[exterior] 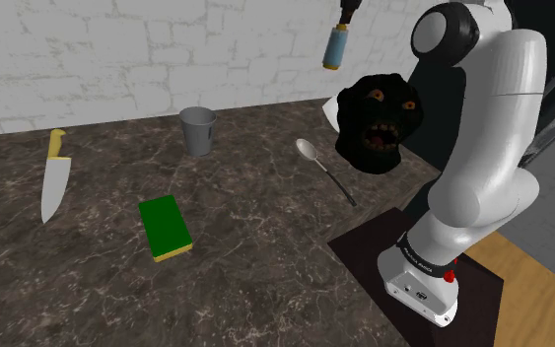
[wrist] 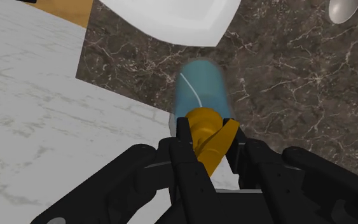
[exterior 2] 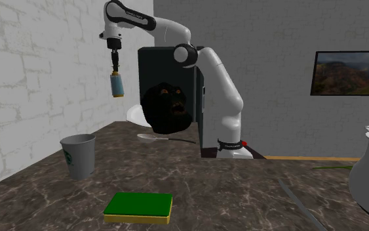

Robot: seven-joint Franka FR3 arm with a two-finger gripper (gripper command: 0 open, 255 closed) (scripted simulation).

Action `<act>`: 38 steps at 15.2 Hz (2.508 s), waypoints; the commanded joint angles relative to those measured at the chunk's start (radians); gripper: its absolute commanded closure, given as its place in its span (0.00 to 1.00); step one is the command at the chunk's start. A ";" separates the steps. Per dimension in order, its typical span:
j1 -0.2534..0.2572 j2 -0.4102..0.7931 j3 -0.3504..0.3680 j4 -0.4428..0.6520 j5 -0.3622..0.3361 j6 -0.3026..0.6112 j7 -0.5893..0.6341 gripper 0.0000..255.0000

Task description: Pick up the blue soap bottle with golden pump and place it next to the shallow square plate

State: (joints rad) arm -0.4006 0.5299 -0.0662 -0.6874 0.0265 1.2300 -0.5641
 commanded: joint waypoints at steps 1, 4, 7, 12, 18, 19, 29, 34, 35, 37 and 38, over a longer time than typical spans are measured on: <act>-0.004 -0.041 -0.002 -0.097 -0.001 0.061 -0.010 1.00; 0.002 -0.098 -0.003 -0.236 -0.005 0.141 -0.010 1.00; 0.005 -0.137 -0.003 -0.339 -0.008 0.206 -0.009 1.00; 0.009 -0.180 -0.003 -0.475 -0.011 0.299 -0.008 1.00; 0.012 -0.211 -0.003 -0.603 -0.013 0.397 -0.007 1.00; 0.013 -0.214 -0.003 -0.622 -0.013 0.412 -0.007 1.00; 0.015 -0.232 -0.002 -0.783 -0.014 0.555 -0.006 1.00; 0.016 -0.230 -0.002 -0.853 -0.014 0.628 -0.006 1.00; 0.016 -0.230 -0.002 -0.854 -0.014 0.628 -0.006 1.00; 0.016 -0.230 -0.002 -0.853 -0.014 0.628 -0.006 1.00; 0.016 -0.230 -0.002 -0.853 -0.014 0.628 -0.006 1.00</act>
State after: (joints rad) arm -0.3848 0.2998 -0.0682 -1.5406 0.0124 1.8564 -0.5699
